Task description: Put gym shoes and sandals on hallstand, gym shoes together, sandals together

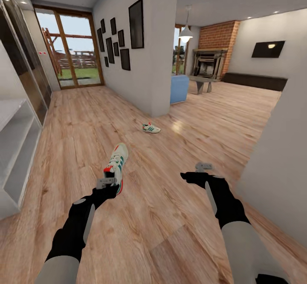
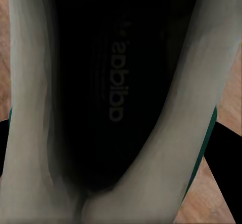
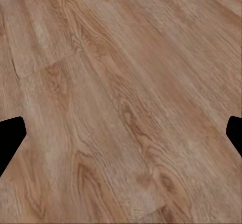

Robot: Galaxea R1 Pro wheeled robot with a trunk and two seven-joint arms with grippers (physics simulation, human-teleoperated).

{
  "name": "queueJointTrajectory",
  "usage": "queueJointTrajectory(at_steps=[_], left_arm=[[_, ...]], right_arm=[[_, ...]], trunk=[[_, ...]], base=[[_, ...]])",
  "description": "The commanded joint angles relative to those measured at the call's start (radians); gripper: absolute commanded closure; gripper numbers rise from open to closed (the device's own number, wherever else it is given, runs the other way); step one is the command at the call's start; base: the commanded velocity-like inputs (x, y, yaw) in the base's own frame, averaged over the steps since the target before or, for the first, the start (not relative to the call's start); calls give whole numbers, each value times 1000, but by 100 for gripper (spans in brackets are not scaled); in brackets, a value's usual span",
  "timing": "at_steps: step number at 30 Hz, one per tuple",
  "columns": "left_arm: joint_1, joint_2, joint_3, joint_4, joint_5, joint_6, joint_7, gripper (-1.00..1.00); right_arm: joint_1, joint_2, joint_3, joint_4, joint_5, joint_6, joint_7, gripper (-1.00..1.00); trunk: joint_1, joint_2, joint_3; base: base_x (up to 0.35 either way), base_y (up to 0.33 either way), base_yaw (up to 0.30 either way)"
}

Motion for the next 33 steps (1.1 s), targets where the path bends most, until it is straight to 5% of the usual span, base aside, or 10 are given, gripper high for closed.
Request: queueJointTrajectory(at_steps=[1, 33], left_arm=[[-1, -1, 4, -1, -10, 3, -11, 100], [-1, -3, 3, -1, -9, 3, -11, 100]], right_arm=[[0, 1, -5, -2, 11, 5, 9, -100], [0, 1, -5, -2, 10, 5, 8, -100]], trunk=[[0, 0, -1], [0, 0, -1]], base=[[338, 117, 290], [342, 37, 290]])
